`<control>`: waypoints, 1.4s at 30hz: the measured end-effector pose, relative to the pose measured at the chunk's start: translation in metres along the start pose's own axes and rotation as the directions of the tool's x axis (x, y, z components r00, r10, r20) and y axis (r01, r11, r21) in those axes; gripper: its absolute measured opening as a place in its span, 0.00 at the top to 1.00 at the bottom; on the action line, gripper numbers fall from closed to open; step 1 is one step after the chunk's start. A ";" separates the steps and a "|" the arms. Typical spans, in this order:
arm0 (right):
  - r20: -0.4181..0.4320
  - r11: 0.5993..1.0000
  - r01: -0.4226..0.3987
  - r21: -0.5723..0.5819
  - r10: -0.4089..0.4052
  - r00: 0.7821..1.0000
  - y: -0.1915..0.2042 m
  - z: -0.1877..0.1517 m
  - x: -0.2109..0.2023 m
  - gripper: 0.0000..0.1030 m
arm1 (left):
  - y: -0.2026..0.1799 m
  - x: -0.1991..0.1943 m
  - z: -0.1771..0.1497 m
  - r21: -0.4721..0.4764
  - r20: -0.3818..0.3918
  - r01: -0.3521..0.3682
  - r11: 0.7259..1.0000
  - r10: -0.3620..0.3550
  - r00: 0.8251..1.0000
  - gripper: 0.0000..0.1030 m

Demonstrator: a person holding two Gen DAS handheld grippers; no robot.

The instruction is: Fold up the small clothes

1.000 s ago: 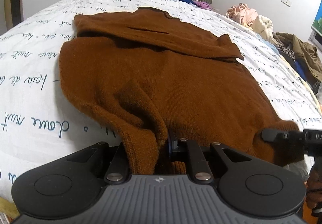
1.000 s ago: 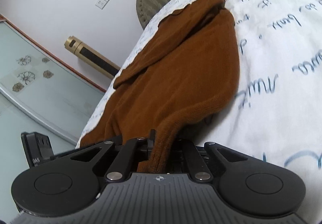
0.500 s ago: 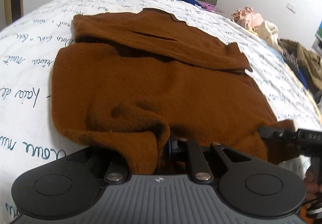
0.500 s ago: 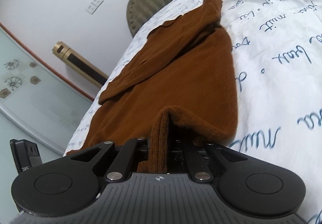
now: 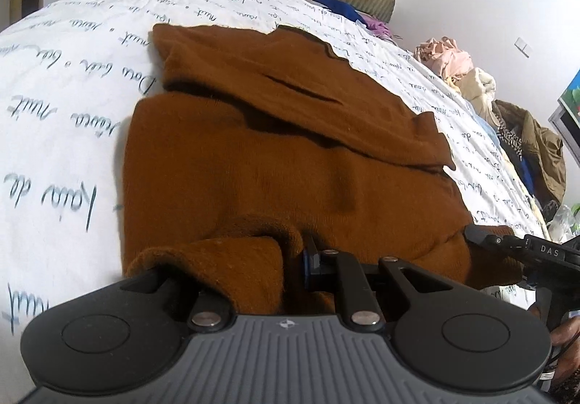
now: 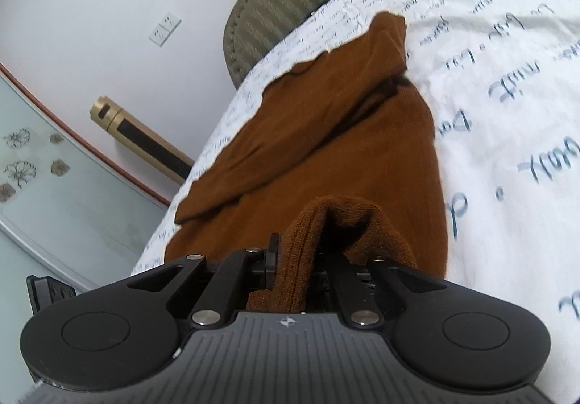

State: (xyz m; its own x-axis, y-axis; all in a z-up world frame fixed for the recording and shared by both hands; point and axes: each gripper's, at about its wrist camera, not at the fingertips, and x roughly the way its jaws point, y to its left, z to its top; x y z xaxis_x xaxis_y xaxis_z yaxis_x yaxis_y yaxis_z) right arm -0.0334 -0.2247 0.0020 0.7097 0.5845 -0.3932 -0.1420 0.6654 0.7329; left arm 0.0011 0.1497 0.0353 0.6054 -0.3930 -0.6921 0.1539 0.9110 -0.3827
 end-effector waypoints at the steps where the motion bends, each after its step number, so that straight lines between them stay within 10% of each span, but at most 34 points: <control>1: 0.000 1.000 0.012 -0.008 -0.012 1.000 0.001 0.003 0.003 0.92 | -0.001 0.003 0.003 0.008 0.002 -0.011 1.000 0.011 1.000 0.86; 17: 0.057 0.999 0.034 -0.025 -0.033 0.998 0.011 0.033 0.024 0.92 | 0.034 0.015 0.040 -0.126 0.001 0.158 0.979 -0.159 0.987 0.86; 42: 0.042 0.988 0.148 -0.039 -0.146 0.988 -0.001 0.064 0.059 0.92 | 0.007 0.052 0.072 0.036 0.026 -0.057 0.998 0.056 0.998 0.86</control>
State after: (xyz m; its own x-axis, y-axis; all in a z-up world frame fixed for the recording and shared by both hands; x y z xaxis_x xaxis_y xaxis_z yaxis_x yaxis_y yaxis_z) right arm 0.0525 -0.2209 0.0132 0.7509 0.4610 -0.4728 -0.0624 0.7623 0.6442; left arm 0.0896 0.1450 0.0408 0.6331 -0.3381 -0.6963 0.1476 0.9358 -0.3202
